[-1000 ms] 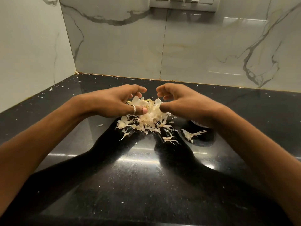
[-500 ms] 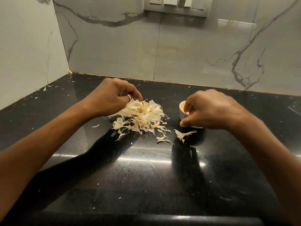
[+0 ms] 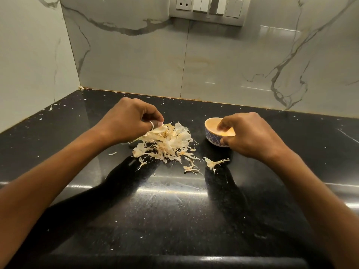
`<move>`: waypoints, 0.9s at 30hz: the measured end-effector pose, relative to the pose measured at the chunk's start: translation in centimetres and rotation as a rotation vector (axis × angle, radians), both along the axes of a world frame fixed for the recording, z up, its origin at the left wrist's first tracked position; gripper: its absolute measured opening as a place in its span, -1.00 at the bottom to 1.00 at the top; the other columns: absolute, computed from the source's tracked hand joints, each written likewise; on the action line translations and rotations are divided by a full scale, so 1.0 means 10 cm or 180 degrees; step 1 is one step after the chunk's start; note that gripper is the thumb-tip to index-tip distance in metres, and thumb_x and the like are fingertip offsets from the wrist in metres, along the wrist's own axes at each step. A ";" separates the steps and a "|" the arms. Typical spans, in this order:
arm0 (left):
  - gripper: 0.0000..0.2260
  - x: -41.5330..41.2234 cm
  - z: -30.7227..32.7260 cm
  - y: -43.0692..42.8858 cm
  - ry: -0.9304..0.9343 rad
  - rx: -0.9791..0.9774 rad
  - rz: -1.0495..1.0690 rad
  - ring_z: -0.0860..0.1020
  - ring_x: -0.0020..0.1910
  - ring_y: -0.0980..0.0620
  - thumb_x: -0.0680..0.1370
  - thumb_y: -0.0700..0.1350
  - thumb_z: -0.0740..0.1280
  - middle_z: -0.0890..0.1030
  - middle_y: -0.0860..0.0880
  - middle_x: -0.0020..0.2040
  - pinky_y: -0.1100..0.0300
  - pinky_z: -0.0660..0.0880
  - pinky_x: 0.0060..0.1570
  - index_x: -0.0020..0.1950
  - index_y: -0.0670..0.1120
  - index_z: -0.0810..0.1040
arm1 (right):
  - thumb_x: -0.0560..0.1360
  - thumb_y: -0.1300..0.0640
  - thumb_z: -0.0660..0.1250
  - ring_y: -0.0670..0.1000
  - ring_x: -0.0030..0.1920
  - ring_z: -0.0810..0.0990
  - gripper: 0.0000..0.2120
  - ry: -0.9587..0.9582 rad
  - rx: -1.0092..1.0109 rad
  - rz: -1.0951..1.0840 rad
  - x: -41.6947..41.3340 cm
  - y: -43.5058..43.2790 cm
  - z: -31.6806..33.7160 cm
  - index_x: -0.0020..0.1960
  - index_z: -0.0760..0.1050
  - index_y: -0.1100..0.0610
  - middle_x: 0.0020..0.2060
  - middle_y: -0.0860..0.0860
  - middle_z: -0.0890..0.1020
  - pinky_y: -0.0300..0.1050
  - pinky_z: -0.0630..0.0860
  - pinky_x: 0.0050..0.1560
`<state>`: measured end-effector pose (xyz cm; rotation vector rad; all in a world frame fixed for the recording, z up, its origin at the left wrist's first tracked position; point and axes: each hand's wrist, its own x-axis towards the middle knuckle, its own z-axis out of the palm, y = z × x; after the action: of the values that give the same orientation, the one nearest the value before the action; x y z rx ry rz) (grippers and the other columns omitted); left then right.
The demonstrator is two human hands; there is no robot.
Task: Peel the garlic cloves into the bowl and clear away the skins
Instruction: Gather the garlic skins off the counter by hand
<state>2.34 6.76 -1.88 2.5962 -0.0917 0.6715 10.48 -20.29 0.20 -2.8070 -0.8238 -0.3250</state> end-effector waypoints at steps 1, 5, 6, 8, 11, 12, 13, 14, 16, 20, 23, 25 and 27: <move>-0.90 0.00 0.02 -0.01 -0.0006 0.0027 0.0055 0.64 -0.15 0.14 0.55 -0.09 0.47 0.70 0.09 -0.14 0.07 0.63 -0.01 0.03 0.00 0.73 | 0.48 0.13 0.48 0.12 0.16 0.60 -0.69 -0.0140 0.0173 0.0030 -0.05 -0.03 -0.01 0.22 0.64 0.03 0.15 0.04 0.68 0.10 0.56 0.17; -0.86 -0.11 0.16 0.03 0.0609 0.0116 0.0468 0.60 -0.11 0.16 0.57 0.05 0.41 0.66 0.15 -0.12 0.06 0.58 0.02 0.09 0.08 0.69 | 0.52 -0.02 0.47 -0.04 -0.01 0.62 -0.79 0.0150 0.0668 0.0231 -0.37 -0.11 -0.04 0.12 0.68 0.00 -0.01 -0.05 0.70 -0.09 0.53 0.05; -0.82 -0.18 0.21 0.06 0.0922 0.0244 0.0588 0.59 -0.07 0.16 0.57 0.10 0.40 0.66 0.15 -0.07 0.07 0.56 0.05 0.12 0.10 0.67 | 0.51 -0.08 0.47 -0.09 0.00 0.61 -0.74 0.0421 0.0517 0.0219 -0.43 -0.12 -0.04 0.15 0.66 -0.03 0.00 -0.09 0.70 -0.15 0.51 0.03; -0.71 -0.38 0.26 0.08 0.1469 0.0419 0.0740 0.58 -0.01 0.15 0.51 0.19 0.42 0.65 0.15 0.01 0.07 0.54 0.10 0.17 0.13 0.63 | 0.48 -0.17 0.47 -0.10 0.05 0.60 -0.56 0.0865 0.0092 0.0176 -0.47 -0.10 -0.04 0.29 0.59 -0.02 0.09 -0.09 0.67 -0.15 0.53 0.12; -0.53 -0.70 0.19 0.05 0.1812 -0.0035 0.0768 0.60 -0.09 0.24 0.39 0.20 0.50 0.63 0.21 0.03 0.18 0.55 0.06 0.26 0.13 0.57 | 0.45 -0.12 0.52 0.02 0.06 0.62 -0.53 0.1245 -0.0198 0.0125 -0.44 0.02 -0.08 0.26 0.56 0.07 0.10 0.01 0.65 0.05 0.58 0.19; -0.47 -0.79 0.14 0.01 0.1832 -0.0228 0.0782 0.61 -0.11 0.25 0.38 0.18 0.51 0.62 0.21 0.02 0.25 0.53 0.01 0.31 0.10 0.54 | 0.45 -0.08 0.54 0.06 0.05 0.62 -0.56 0.1293 -0.0167 0.0159 -0.42 0.09 -0.12 0.22 0.58 0.11 0.05 0.04 0.66 0.10 0.59 0.17; -0.42 -0.84 0.08 -0.04 0.1827 -0.0327 0.0812 0.60 -0.11 0.26 0.38 0.16 0.53 0.61 0.21 0.01 0.32 0.49 -0.05 0.36 0.08 0.51 | 0.45 -0.04 0.55 0.09 0.04 0.62 -0.59 0.1310 -0.0088 0.0190 -0.40 0.15 -0.16 0.18 0.58 0.16 0.01 0.07 0.66 0.14 0.59 0.16; -0.37 -0.87 0.01 -0.10 0.1785 -0.0342 0.0852 0.58 -0.08 0.27 0.37 0.17 0.53 0.59 0.22 0.03 0.37 0.44 -0.10 0.40 0.08 0.47 | 0.46 0.01 0.54 0.11 0.02 0.62 -0.63 0.1276 0.0017 0.0218 -0.38 0.24 -0.20 0.15 0.58 0.19 -0.02 0.09 0.66 0.16 0.59 0.14; -0.31 -0.88 -0.10 -0.20 0.1645 -0.0277 0.0904 0.55 0.00 0.27 0.36 0.21 0.54 0.55 0.20 0.12 0.37 0.42 -0.09 0.43 0.08 0.43 | 0.48 0.12 0.51 0.15 0.00 0.63 -0.72 0.1091 0.0220 0.0279 -0.37 0.43 -0.25 0.10 0.58 0.26 -0.05 0.14 0.67 0.17 0.59 0.11; -0.38 -0.83 -0.20 -0.30 0.1221 -0.0120 0.1208 0.56 0.04 0.19 0.40 0.20 0.53 0.54 0.13 0.18 0.16 0.50 0.14 0.40 0.04 0.47 | 0.48 0.22 0.47 0.16 0.07 0.63 -0.67 0.0894 0.0493 0.0535 -0.34 0.67 -0.27 0.20 0.57 0.29 0.06 0.17 0.67 0.14 0.56 0.16; -0.44 -0.83 -0.21 -0.27 0.1053 -0.0005 0.1377 0.57 0.04 0.15 0.42 0.20 0.51 0.56 0.10 0.17 0.14 0.50 0.14 0.36 0.04 0.51 | 0.48 0.11 0.53 0.04 0.14 0.62 -0.53 0.0829 0.0727 0.0592 -0.34 0.57 -0.15 0.35 0.53 0.17 0.18 0.06 0.64 0.02 0.56 0.20; -0.51 -0.84 -0.23 -0.26 0.0986 -0.0004 0.1367 0.58 0.01 0.16 0.43 0.20 0.51 0.59 0.11 0.12 0.16 0.50 0.11 0.30 0.05 0.56 | 0.46 0.01 0.55 0.00 0.09 0.60 -0.53 0.0804 0.0517 0.0594 -0.35 0.43 -0.08 0.30 0.56 0.13 0.10 0.00 0.65 -0.08 0.57 0.10; -0.64 -0.86 -0.23 -0.30 0.0834 -0.0093 0.1270 0.58 -0.07 0.21 0.43 0.15 0.53 0.61 0.16 0.00 0.21 0.50 0.04 0.16 0.07 0.61 | 0.44 -0.05 0.56 -0.05 0.05 0.60 -0.55 0.1051 0.0155 0.0647 -0.39 0.32 -0.05 0.26 0.60 0.08 0.05 -0.05 0.66 -0.17 0.56 0.07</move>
<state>-6.22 3.75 -4.20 2.6702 0.5251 0.4493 6.56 -17.13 -0.26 -2.5998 -0.9911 0.1445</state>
